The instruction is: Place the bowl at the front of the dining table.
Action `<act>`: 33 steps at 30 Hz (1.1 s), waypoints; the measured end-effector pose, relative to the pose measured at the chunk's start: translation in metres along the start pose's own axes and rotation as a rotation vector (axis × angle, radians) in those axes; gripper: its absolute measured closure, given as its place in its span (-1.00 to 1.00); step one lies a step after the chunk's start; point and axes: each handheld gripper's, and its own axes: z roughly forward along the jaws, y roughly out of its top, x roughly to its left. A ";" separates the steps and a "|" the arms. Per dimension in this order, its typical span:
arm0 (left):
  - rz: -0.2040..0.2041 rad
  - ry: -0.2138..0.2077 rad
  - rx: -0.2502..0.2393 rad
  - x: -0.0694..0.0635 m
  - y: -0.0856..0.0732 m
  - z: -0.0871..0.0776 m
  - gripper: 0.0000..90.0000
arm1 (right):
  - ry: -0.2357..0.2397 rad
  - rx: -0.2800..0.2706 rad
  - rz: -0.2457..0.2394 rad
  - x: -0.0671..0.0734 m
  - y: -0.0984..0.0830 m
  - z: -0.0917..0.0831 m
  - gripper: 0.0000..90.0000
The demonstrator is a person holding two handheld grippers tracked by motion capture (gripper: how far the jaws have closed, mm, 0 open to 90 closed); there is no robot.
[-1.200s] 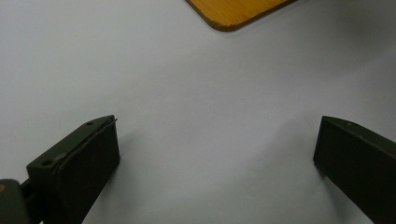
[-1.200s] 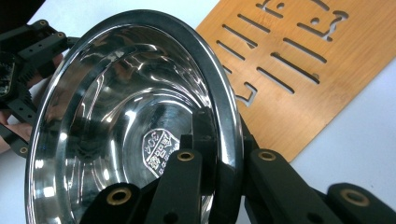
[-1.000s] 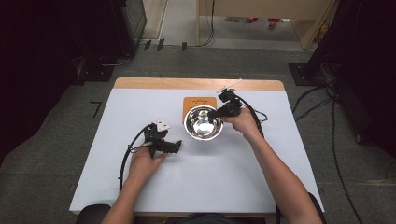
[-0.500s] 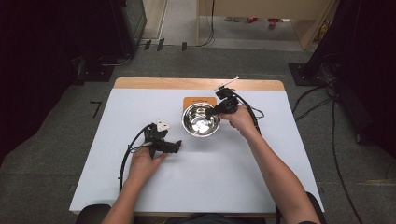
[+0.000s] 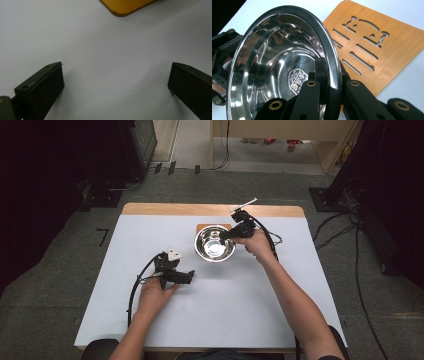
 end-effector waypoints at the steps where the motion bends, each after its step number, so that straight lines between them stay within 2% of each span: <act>1: 0.000 0.000 0.000 0.000 0.000 0.000 -1.00 | -0.002 -0.002 -0.002 -0.001 0.001 0.001 0.93; 14: 0.000 0.000 -0.001 0.000 0.000 0.000 -1.00 | -0.035 -0.025 -0.006 -0.009 0.007 0.006 0.93; 22: 0.000 0.000 0.000 0.000 0.000 0.000 -1.00 | -0.051 -0.023 0.036 -0.018 0.007 0.011 0.93; 33: 0.000 0.000 0.000 0.000 0.000 0.000 -1.00 | -0.069 -0.032 0.036 -0.022 0.010 0.015 0.93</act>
